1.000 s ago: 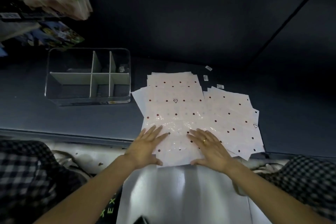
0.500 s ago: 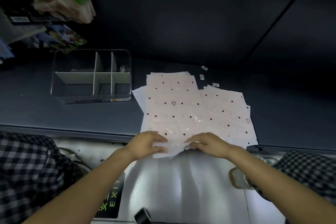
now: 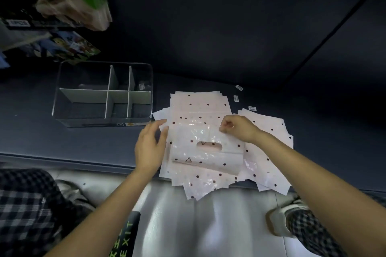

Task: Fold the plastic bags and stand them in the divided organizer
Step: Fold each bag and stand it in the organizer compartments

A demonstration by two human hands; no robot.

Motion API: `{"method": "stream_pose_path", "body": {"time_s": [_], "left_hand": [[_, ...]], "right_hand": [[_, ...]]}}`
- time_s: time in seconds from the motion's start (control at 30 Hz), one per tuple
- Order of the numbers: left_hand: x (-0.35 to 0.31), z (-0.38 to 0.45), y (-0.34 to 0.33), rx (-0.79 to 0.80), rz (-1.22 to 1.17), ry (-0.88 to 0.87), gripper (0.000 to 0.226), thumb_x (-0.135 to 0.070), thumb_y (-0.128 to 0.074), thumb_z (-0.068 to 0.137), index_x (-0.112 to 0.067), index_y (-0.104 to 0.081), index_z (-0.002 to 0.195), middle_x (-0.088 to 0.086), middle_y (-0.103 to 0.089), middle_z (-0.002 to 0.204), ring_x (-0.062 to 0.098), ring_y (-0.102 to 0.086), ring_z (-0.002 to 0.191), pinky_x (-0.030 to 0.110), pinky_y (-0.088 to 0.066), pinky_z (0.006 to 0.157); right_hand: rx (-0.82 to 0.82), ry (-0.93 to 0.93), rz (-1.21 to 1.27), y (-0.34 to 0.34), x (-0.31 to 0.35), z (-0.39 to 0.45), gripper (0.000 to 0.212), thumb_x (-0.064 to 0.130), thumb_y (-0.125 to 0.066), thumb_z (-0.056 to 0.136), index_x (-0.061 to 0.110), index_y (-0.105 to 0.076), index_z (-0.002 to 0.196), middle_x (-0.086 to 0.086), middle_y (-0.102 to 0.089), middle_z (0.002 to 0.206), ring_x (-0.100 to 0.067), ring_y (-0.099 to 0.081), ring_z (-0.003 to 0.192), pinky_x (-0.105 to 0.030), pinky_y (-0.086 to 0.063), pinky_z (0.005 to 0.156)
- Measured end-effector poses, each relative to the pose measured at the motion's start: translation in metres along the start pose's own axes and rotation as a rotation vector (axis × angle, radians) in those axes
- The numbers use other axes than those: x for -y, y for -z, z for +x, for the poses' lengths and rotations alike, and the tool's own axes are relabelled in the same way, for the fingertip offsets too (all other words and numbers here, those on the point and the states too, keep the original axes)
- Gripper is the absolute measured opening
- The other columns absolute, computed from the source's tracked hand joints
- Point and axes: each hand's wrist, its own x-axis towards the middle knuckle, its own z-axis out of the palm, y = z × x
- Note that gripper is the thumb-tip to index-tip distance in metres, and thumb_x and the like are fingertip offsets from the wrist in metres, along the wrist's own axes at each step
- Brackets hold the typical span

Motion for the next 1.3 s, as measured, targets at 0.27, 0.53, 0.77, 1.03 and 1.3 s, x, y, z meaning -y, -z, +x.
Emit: {"method": "stream_pose_path", "body": {"time_s": [0.27,0.53,0.77,1.03,1.3], "left_hand": [[0.014,-0.042,-0.039,0.405,0.447,-0.49,0.042,-0.03,-0.061,0.09,-0.014,-0.056,0.129,0.006,-0.051,0.139,0.026,-0.043,0.132,0.047,-0.025,0.112],[0.034,-0.055,-0.043,0.614,0.839,-0.561,0.071,-0.062,-0.043,0.088,-0.017,-0.038,0.143,0.007,-0.034,0.15,0.024,-0.031,0.138,0.043,-0.034,0.11],[0.042,-0.052,-0.046,0.786,0.865,-0.552,0.074,-0.074,-0.009,0.083,-0.04,0.007,0.147,0.008,0.024,0.153,0.032,0.028,0.137,0.049,0.015,0.114],[0.052,-0.047,-0.034,0.82,0.881,-0.526,0.074,-0.073,-0.014,0.086,-0.04,0.021,0.142,0.003,0.033,0.15,0.023,0.032,0.138,0.038,0.019,0.114],[0.058,-0.035,0.0,0.698,0.838,-0.438,0.084,-0.077,-0.002,0.076,-0.037,-0.015,0.148,-0.005,0.011,0.157,0.019,0.019,0.143,0.037,0.015,0.115]], "right_hand": [[-0.078,-0.226,-0.068,-0.026,-0.031,0.04,0.012,0.023,-0.054,0.092,0.014,-0.062,0.09,0.005,-0.062,0.091,-0.022,-0.06,0.095,-0.034,-0.049,0.086],[-0.109,-0.279,-0.096,-0.038,-0.038,0.05,0.012,0.024,-0.05,0.093,0.019,-0.06,0.089,-0.001,-0.065,0.104,-0.023,-0.057,0.105,-0.035,-0.048,0.088],[-0.359,0.138,-0.333,-0.083,-0.009,-0.013,0.029,0.014,-0.05,0.093,0.007,-0.06,0.12,-0.013,-0.058,0.126,-0.031,-0.051,0.118,-0.036,-0.035,0.102],[-0.013,0.197,-0.621,-0.133,-0.053,-0.084,0.072,0.057,-0.014,0.093,0.015,0.0,0.149,0.003,0.009,0.155,-0.022,0.007,0.145,-0.032,0.01,0.115],[-0.267,0.25,-0.73,-0.102,-0.064,-0.102,0.044,0.045,-0.046,0.092,0.015,-0.069,0.113,0.0,-0.065,0.123,-0.022,-0.061,0.115,-0.042,-0.026,0.107]]}}
